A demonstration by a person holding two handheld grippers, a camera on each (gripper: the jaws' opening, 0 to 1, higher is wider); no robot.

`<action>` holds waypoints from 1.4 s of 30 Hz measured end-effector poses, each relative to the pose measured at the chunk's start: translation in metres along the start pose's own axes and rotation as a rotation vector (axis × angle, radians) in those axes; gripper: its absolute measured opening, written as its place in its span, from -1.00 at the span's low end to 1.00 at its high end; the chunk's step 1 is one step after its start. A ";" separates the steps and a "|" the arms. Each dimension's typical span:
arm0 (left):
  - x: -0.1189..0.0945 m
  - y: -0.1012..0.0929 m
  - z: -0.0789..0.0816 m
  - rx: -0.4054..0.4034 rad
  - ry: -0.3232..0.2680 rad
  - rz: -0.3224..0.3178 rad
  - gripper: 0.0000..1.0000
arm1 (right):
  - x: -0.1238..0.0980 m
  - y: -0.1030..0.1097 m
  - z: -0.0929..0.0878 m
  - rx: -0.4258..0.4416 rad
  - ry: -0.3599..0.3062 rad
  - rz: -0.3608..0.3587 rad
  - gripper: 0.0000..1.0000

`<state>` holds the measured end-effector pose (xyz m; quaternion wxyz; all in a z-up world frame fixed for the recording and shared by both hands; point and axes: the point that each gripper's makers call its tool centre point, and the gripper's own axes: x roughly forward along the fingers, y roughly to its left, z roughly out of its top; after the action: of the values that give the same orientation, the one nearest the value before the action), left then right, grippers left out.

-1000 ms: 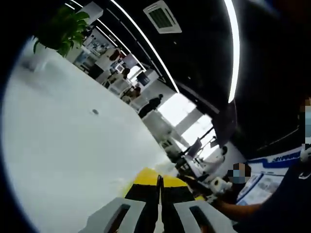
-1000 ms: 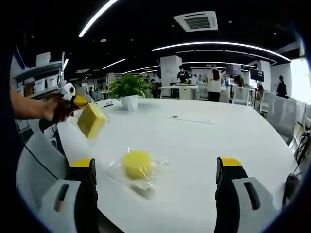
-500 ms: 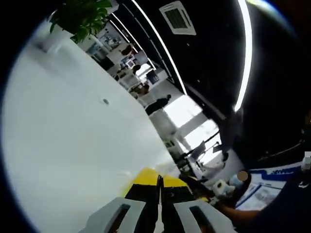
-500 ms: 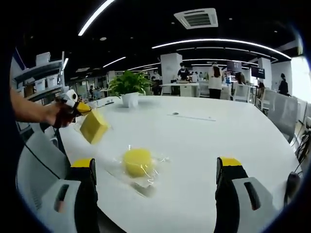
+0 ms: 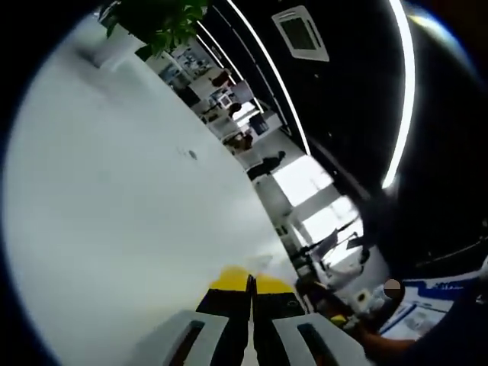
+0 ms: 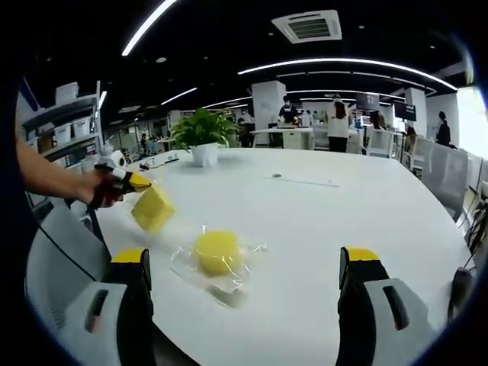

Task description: Compare the silicone blocks by pressing each to a similar depth, holding the contact briefly, and releasing to observe deformation and rebound differences across the visible hardness samples.

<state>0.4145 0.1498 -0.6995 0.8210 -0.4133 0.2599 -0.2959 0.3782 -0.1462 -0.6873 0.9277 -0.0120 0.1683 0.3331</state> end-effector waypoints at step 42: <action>-0.001 0.085 -0.005 0.379 0.124 0.296 -1.00 | -0.007 -0.002 -0.015 0.032 0.032 -0.010 0.93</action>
<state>0.4341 0.1893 -0.7729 0.9007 -0.1904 0.3076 -0.2406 0.3696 -0.1545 -0.6996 0.9266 -0.0033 0.1881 0.3256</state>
